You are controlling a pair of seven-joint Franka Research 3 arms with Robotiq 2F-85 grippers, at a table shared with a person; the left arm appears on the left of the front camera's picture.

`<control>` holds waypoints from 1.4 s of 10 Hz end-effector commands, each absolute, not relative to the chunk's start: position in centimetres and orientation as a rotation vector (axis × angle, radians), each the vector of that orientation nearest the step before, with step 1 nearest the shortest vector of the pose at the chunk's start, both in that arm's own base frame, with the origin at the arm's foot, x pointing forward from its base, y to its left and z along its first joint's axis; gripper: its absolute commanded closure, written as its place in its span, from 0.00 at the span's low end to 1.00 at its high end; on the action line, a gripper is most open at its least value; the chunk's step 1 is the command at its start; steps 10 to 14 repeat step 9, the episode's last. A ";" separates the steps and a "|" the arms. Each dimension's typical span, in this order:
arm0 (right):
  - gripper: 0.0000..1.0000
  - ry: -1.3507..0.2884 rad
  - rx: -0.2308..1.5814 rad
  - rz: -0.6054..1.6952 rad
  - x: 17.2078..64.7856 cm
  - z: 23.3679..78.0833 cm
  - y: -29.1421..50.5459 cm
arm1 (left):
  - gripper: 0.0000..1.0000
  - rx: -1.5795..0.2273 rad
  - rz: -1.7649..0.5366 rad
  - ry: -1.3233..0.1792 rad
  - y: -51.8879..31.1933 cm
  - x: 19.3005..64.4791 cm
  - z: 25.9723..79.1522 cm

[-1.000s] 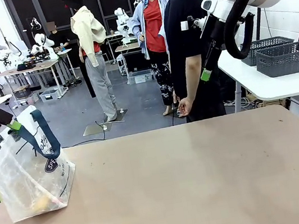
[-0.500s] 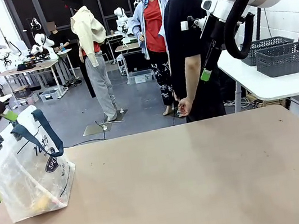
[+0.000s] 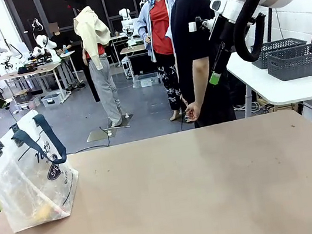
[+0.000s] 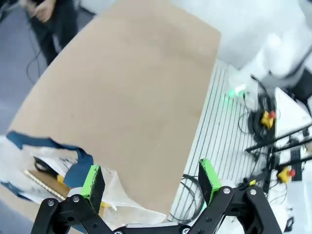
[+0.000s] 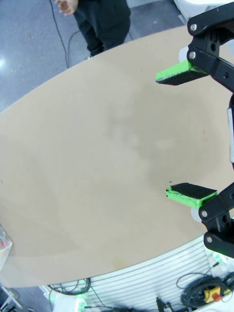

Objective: Transfer purchased items from the store into the shopping bag.
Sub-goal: Move the Reusable shopping bag to the right side of the table.

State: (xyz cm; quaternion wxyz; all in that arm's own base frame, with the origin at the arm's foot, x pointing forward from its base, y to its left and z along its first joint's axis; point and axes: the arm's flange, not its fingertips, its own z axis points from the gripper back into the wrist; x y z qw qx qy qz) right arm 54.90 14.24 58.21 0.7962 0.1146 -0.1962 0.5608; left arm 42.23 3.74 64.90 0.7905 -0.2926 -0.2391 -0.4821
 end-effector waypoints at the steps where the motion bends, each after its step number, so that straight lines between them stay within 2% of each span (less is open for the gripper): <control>1: 0.00 -0.410 0.240 1.212 54.9 58.4 14.1 | 0.00 -0.630 -1.177 -0.634 4.9 42.7 64.2; 4: 0.00 -0.410 0.240 1.212 54.9 58.4 14.1 | 0.00 -0.554 -1.192 -0.688 4.7 42.4 62.5; 5: 0.00 -0.410 0.240 1.212 54.9 58.4 14.1 | 0.00 -0.584 -1.204 -0.620 5.0 42.5 64.0; 14: 0.00 -0.410 0.240 1.212 54.9 58.4 14.1 | 0.00 -0.584 -1.204 -0.620 5.0 42.5 64.0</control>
